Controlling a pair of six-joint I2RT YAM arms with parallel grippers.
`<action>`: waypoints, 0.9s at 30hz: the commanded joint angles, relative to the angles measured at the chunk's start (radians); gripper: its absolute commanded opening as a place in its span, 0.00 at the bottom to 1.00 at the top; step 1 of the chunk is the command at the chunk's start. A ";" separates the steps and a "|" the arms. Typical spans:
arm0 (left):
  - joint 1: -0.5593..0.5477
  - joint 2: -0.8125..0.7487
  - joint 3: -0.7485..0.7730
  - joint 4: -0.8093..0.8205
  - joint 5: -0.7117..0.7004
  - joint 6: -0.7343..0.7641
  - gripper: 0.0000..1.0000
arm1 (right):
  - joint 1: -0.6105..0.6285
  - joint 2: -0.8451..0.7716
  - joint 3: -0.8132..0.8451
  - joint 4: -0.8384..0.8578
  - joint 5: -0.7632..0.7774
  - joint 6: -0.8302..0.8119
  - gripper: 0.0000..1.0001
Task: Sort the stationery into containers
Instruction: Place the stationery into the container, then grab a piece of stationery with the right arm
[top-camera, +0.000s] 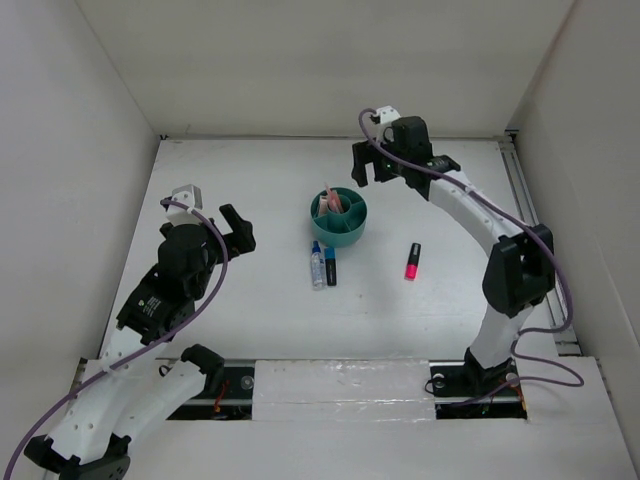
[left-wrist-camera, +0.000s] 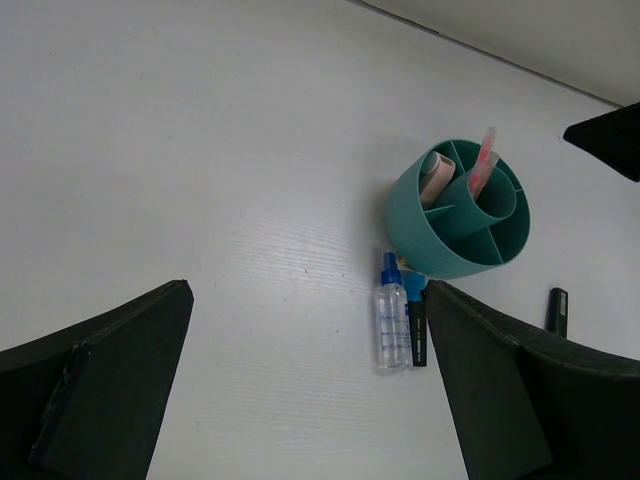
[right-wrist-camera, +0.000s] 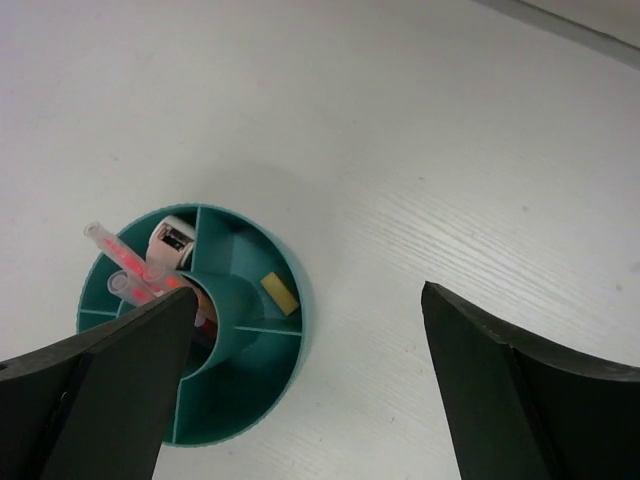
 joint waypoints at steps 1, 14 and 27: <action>-0.001 -0.012 -0.005 0.039 -0.002 0.012 1.00 | -0.001 -0.094 0.033 -0.047 0.198 0.127 1.00; -0.001 0.019 -0.005 0.029 -0.011 0.003 1.00 | 0.013 -0.368 -0.369 -0.221 0.595 0.621 1.00; -0.001 0.019 -0.005 0.029 0.007 0.003 1.00 | 0.035 -0.447 -0.667 -0.196 0.585 0.782 0.91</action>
